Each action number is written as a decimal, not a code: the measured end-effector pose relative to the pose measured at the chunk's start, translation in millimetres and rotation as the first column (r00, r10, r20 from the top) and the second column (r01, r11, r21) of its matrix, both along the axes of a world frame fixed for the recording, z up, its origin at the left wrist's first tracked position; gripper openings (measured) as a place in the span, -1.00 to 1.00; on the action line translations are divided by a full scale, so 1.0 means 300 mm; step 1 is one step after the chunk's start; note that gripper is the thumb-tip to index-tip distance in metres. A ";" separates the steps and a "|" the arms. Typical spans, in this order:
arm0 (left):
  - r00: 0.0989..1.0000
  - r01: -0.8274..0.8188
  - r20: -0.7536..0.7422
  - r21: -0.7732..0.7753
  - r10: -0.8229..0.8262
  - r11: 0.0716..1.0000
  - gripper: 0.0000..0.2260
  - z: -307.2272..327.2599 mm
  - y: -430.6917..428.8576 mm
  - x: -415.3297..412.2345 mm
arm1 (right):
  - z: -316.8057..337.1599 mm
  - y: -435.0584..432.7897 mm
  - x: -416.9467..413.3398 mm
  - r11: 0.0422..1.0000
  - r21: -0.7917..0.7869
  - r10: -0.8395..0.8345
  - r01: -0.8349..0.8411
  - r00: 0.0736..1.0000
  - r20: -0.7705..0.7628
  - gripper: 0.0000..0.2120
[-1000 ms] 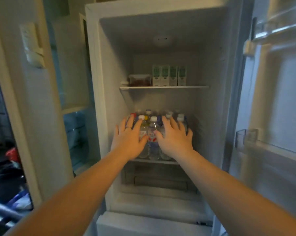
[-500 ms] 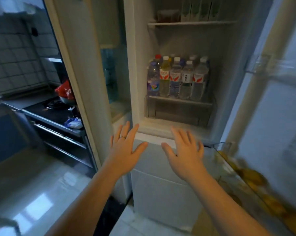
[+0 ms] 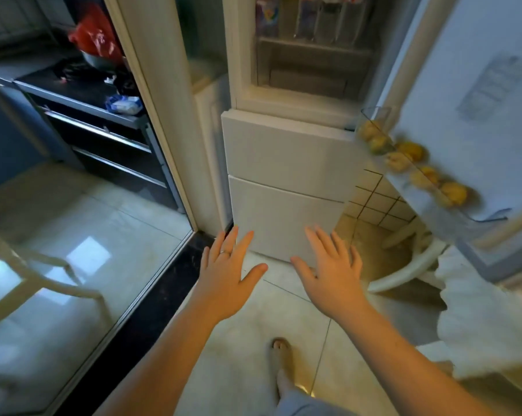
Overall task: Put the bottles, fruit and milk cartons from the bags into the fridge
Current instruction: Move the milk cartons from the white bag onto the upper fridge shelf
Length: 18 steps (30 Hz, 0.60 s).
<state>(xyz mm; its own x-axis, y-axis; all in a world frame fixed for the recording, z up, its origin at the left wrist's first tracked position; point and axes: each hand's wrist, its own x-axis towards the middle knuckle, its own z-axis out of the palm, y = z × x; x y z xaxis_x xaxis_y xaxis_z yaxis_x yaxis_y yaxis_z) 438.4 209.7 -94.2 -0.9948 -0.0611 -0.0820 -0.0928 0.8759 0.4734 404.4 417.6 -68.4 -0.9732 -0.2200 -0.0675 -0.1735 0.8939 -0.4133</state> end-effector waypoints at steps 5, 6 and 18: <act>0.996 0.051 0.074 0.041 -0.054 0.998 -0.29 -0.090 0.134 0.142 | -0.088 0.138 0.159 0.998 0.059 -0.024 0.020 0.997 0.069 -0.39; 0.993 0.064 0.098 0.049 -0.068 0.997 -0.30 -0.103 0.167 0.164 | -0.103 0.169 0.187 0.997 0.068 -0.036 0.030 0.996 0.083 -0.39; 0.918 0.288 0.260 0.084 -0.300 0.954 -0.36 -0.236 0.808 0.320 | -0.232 0.780 0.422 0.975 0.127 -0.202 0.181 0.963 0.180 -0.38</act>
